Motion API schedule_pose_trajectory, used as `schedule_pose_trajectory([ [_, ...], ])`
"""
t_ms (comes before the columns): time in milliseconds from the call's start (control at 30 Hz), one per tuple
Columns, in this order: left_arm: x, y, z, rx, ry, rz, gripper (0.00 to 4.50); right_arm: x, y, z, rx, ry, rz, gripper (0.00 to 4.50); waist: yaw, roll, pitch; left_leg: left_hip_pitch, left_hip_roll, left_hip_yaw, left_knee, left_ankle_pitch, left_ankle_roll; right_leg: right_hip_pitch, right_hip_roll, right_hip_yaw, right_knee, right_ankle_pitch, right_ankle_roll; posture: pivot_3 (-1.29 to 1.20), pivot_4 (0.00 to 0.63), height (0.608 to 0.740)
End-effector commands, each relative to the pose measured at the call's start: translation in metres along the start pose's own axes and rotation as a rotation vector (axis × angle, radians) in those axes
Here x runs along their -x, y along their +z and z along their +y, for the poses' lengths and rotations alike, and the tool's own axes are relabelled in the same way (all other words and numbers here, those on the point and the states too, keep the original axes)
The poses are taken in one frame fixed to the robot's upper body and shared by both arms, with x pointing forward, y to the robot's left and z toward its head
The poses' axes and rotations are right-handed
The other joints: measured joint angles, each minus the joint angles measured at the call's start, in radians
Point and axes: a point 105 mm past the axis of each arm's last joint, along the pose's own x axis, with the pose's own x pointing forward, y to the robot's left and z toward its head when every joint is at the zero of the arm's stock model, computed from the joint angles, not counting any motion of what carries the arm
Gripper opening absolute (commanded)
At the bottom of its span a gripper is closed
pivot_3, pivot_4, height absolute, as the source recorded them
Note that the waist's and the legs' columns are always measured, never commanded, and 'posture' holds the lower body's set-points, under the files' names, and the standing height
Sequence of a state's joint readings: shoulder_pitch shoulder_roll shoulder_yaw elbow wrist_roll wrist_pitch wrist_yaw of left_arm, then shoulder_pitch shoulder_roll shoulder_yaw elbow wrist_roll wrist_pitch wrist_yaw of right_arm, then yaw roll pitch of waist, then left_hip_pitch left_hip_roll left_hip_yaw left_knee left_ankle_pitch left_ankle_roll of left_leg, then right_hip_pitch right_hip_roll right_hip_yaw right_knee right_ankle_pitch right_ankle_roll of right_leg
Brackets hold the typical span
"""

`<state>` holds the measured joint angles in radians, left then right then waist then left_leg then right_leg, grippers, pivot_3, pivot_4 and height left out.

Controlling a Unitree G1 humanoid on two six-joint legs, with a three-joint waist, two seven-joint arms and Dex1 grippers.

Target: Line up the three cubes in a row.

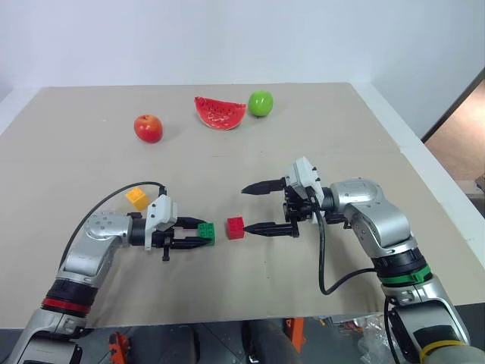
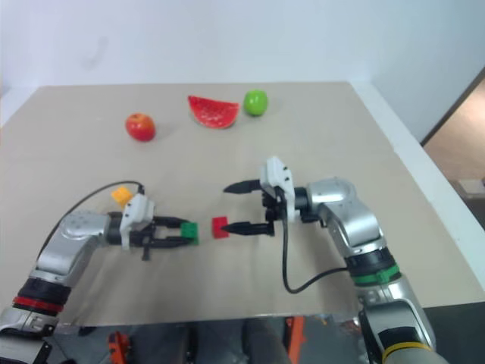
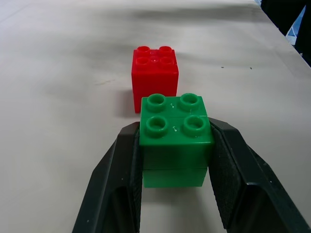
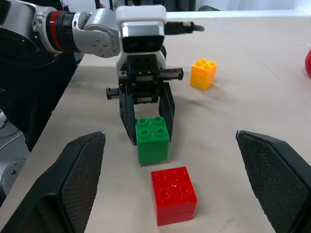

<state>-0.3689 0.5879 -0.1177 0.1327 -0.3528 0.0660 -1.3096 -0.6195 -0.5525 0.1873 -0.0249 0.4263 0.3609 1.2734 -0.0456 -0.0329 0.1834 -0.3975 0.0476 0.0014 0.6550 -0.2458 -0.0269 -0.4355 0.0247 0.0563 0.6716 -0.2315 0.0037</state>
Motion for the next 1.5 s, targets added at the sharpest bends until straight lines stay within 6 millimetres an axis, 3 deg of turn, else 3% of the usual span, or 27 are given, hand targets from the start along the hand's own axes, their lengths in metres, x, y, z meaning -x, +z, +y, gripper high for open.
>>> schedule_pose_trajectory([
  [33, -0.002, 0.005, 0.002, -0.027, 0.005, -0.015, 1.30, 0.004, 0.011, 0.002, 0.049, -0.011, -0.014, 4.50, 0.000, 0.000, 0.000, 0.000, 0.000, 0.000, 0.000, 0.000, 0.000, 0.000, 0.000, 0.000, 0.000, 0.000, 0.000, 0.00, 0.150, 0.740],
  [567, 0.013, 0.000, 0.006, -0.040, 0.064, 0.013, 1.30, 0.004, 0.008, 0.004, 0.044, -0.008, -0.012, 4.50, 0.000, 0.000, 0.000, 0.001, 0.000, 0.000, 0.001, 0.000, 0.000, -0.001, 0.001, 0.000, 0.004, 0.000, 0.000, 0.00, 0.150, 0.740],
  [933, 0.011, -0.014, 0.005, -0.055, 0.055, 0.066, 1.30, 0.004, 0.006, 0.006, 0.039, -0.007, -0.008, 4.50, 0.000, 0.000, 0.000, 0.002, 0.000, 0.000, 0.001, 0.000, 0.000, -0.001, 0.001, 0.001, 0.006, 0.000, 0.000, 0.00, 0.150, 0.740],
  [1000, 0.012, -0.016, 0.006, -0.056, 0.055, 0.081, 2.35, 0.004, 0.005, 0.006, 0.036, -0.008, -0.006, 4.50, 0.000, 0.000, 0.000, 0.003, 0.000, 0.000, 0.001, 0.001, 0.000, 0.000, 0.001, 0.001, 0.007, 0.000, 0.000, 0.00, 0.150, 0.740],
  [1200, 0.021, -0.009, 0.010, -0.088, 0.100, 0.084, 4.32, 0.005, 0.004, 0.007, 0.031, -0.010, -0.006, 4.50, 0.000, 0.000, 0.000, 0.004, 0.000, 0.001, 0.001, 0.001, 0.000, 0.000, 0.002, 0.002, 0.008, 0.000, -0.001, 0.00, 0.150, 0.740],
  [1500, 0.059, 0.012, -0.028, -0.062, 0.163, 0.107, 4.46, 0.007, 0.002, 0.007, 0.022, -0.008, -0.004, 4.50, -0.002, 0.000, 0.000, 0.003, 0.002, 0.002, 0.000, 0.001, 0.000, -0.002, 0.003, 0.003, 0.009, -0.001, -0.002, 0.00, 0.150, 0.740],
])
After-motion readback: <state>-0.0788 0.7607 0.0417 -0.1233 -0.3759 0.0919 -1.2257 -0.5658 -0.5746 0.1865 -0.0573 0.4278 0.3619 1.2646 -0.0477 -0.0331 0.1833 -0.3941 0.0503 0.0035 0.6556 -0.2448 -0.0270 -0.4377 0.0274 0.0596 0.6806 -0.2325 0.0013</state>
